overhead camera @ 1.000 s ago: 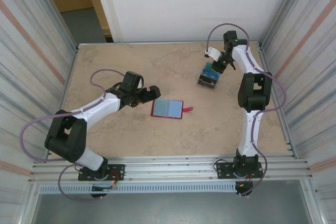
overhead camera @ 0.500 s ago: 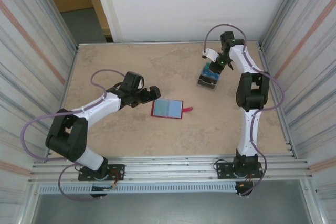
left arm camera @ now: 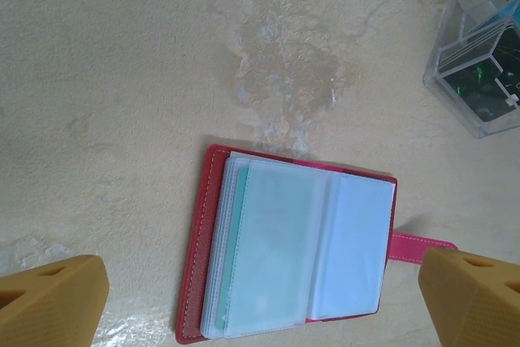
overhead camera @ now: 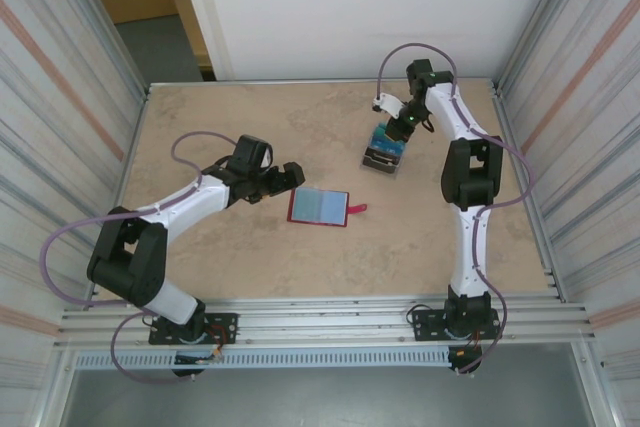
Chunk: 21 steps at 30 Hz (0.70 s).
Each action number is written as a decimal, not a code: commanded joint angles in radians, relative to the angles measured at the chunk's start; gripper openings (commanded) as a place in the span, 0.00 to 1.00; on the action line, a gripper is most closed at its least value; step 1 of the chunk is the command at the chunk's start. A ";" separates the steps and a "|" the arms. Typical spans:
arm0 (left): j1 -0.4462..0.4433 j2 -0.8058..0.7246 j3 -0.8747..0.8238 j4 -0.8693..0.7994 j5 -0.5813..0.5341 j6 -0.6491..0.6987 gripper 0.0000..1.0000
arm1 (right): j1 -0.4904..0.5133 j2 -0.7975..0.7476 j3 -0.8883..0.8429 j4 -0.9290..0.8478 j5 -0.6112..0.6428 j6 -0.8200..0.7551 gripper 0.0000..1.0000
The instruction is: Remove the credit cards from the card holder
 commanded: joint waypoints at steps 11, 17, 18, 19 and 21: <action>0.006 0.012 0.023 0.015 0.031 0.006 0.99 | 0.013 -0.005 0.011 0.021 0.092 0.099 0.25; 0.006 0.004 0.023 0.010 0.032 0.008 0.99 | 0.014 -0.039 0.014 0.008 0.075 0.106 0.24; 0.007 0.003 0.023 0.009 0.031 0.008 0.99 | 0.014 -0.048 0.016 0.009 0.074 0.109 0.23; 0.007 0.000 0.020 0.008 0.031 0.010 0.99 | 0.015 -0.059 0.017 0.010 0.077 0.117 0.23; 0.006 -0.004 0.021 0.005 0.028 0.009 0.99 | 0.014 -0.083 0.023 0.007 0.082 0.134 0.23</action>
